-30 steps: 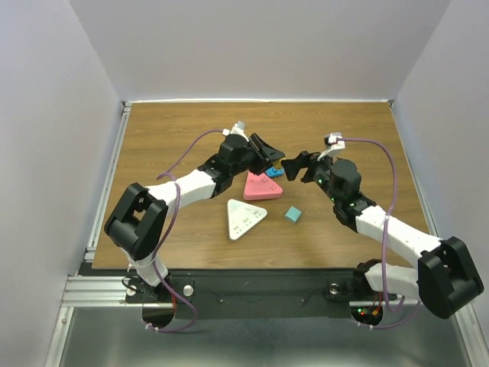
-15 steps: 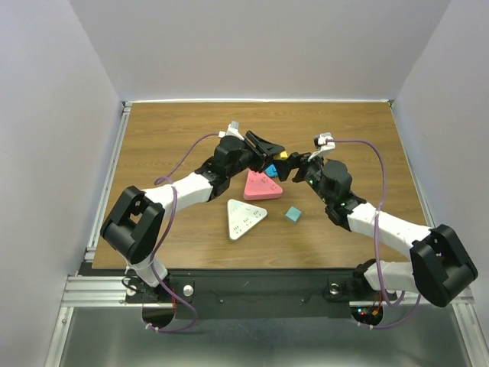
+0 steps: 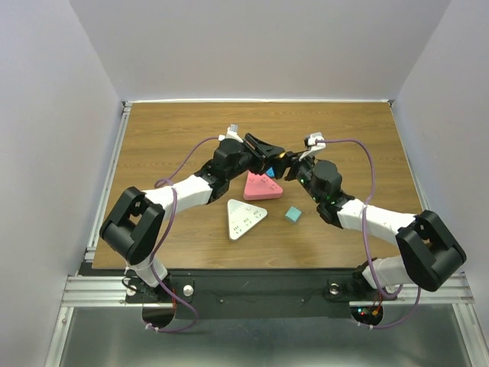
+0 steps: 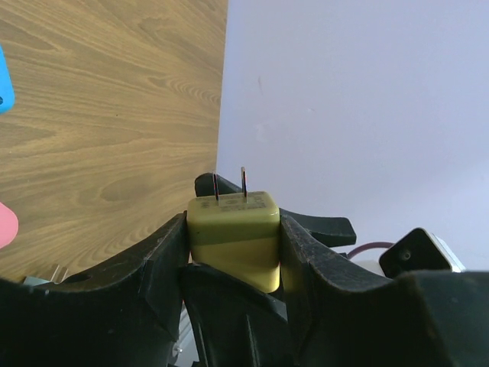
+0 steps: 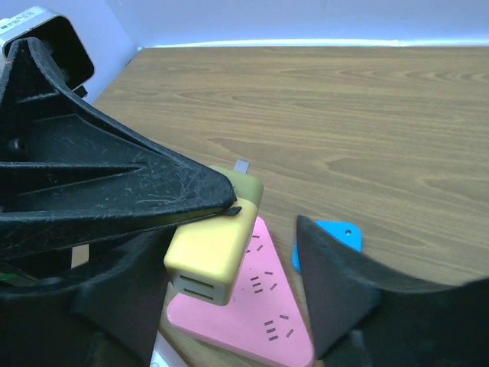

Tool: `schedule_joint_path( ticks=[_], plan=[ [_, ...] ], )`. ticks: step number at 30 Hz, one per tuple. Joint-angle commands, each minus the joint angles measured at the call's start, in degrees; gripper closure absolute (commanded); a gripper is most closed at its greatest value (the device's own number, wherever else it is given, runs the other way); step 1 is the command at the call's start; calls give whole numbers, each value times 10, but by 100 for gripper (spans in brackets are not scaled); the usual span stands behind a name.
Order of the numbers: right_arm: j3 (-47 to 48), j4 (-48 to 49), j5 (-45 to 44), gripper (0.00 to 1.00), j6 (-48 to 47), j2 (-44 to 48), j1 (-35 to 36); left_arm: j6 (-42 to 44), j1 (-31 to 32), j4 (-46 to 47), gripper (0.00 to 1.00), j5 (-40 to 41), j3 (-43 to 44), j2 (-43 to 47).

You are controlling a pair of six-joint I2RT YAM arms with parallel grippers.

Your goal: Insert the plug

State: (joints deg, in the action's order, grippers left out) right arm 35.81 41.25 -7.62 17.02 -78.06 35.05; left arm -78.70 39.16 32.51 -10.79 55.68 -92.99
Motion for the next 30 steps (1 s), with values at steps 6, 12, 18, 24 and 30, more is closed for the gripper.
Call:
schedule_joint_path(
  ticks=[6,12,18,24,30],
  plan=[
    [36,58,-28,58,-29,-6,11,-21,7,59,100,-13,-29,42],
    [31,59,-15,100,-29,-6,12,-12,7,84,88,-30,-28,33],
    [18,42,-34,100,-18,28,12,-1,1,94,35,-47,-39,18],
    [17,-75,-64,100,-1,84,11,36,-13,84,10,-42,-51,29],
    [23,-181,-81,100,22,130,11,103,-33,21,8,-6,-65,73]
  ],
)
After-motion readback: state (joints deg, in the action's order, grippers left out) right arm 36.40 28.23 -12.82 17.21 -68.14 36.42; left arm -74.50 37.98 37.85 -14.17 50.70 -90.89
